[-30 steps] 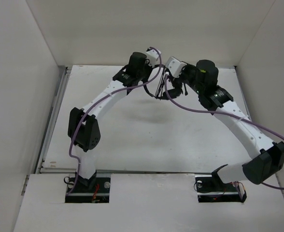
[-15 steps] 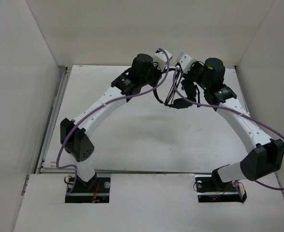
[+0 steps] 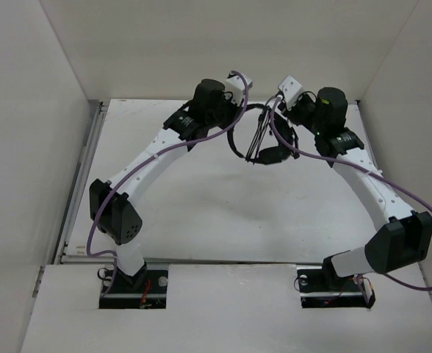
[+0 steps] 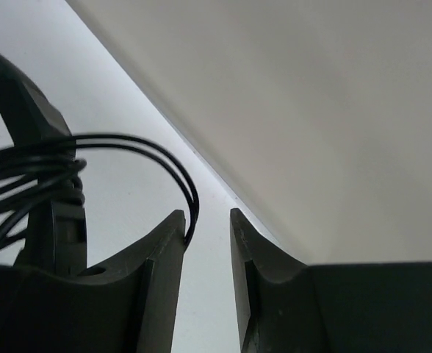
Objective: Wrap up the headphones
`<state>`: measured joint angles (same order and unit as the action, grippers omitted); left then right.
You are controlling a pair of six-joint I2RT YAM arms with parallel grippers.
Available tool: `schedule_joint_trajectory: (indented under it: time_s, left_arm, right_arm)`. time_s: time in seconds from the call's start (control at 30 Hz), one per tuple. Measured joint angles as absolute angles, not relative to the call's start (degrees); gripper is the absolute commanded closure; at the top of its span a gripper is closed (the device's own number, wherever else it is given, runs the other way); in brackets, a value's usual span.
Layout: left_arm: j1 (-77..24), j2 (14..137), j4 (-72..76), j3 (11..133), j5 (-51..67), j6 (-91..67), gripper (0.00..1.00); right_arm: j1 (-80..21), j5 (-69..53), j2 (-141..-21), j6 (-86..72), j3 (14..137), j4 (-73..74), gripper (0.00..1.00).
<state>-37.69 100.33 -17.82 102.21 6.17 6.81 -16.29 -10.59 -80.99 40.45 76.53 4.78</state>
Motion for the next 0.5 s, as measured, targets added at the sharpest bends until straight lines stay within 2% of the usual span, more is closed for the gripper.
schedule_joint_trajectory:
  time_s: [0.5]
  left_arm:
    - [-31.22, 104.97, -19.18, 101.65, 7.11, 2.90, 0.98]
  right_arm:
    - [-11.29, -18.46, -78.72, 31.70, 73.73, 8.62, 0.63]
